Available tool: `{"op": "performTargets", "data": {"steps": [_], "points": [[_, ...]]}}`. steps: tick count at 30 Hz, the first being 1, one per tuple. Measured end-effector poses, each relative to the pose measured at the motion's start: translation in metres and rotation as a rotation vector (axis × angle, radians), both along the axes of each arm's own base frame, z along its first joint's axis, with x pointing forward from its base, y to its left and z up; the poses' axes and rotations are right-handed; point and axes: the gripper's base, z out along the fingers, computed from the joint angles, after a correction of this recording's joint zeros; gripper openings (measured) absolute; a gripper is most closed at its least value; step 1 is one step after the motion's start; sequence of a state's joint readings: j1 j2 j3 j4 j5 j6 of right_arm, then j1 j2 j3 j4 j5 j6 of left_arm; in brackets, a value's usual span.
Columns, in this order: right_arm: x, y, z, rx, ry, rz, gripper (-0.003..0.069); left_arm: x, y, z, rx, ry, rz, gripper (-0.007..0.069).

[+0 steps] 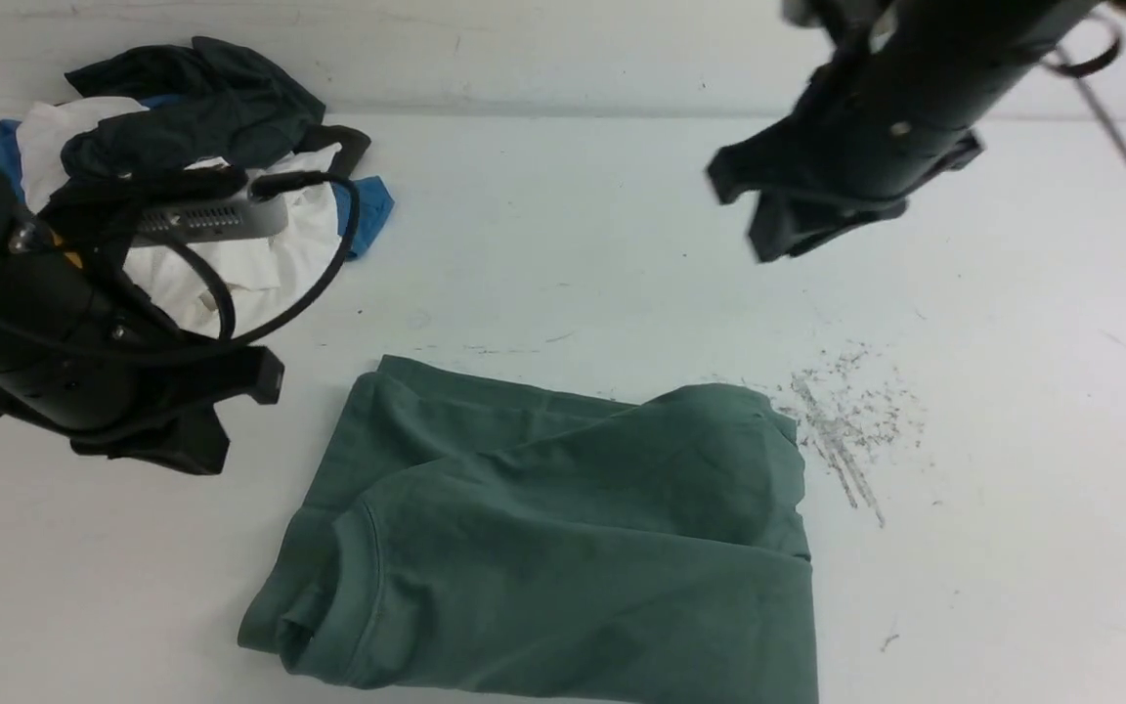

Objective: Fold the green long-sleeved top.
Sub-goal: Use the right arm to drag the right edge of the fabric to the left and folds it over the left edge

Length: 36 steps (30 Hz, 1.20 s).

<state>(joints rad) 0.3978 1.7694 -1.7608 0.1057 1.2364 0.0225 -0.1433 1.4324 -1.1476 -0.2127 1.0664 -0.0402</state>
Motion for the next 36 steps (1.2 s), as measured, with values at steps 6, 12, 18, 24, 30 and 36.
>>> {"op": "performTargets", "data": {"steps": [6,12,18,24,30,36], "points": [[-0.035,-0.049,-0.009,-0.058,0.058,-0.057,-0.0013,0.043,-0.014,0.003,-0.080,0.053,-0.023,-0.0003],[-0.059,-0.055,-0.029,-0.058,0.145,-0.021,-0.0014,0.076,-0.035,-0.011,-0.091,0.076,-0.098,0.0061],[-0.066,-0.054,-0.043,-0.055,0.194,0.013,-0.0014,0.104,-0.072,-0.047,0.003,0.115,-0.212,0.0279],[-0.066,-0.054,-0.043,-0.057,0.187,0.035,-0.0014,0.119,-0.084,-0.075,0.044,0.131,-0.238,0.0386],[-0.065,-0.054,-0.043,-0.057,0.187,0.035,-0.0014,0.127,-0.088,-0.103,0.054,0.180,-0.238,0.0407],[-0.066,-0.053,-0.043,-0.054,0.187,0.036,-0.0014,0.128,-0.091,-0.118,0.031,0.227,-0.231,0.0407]]}}
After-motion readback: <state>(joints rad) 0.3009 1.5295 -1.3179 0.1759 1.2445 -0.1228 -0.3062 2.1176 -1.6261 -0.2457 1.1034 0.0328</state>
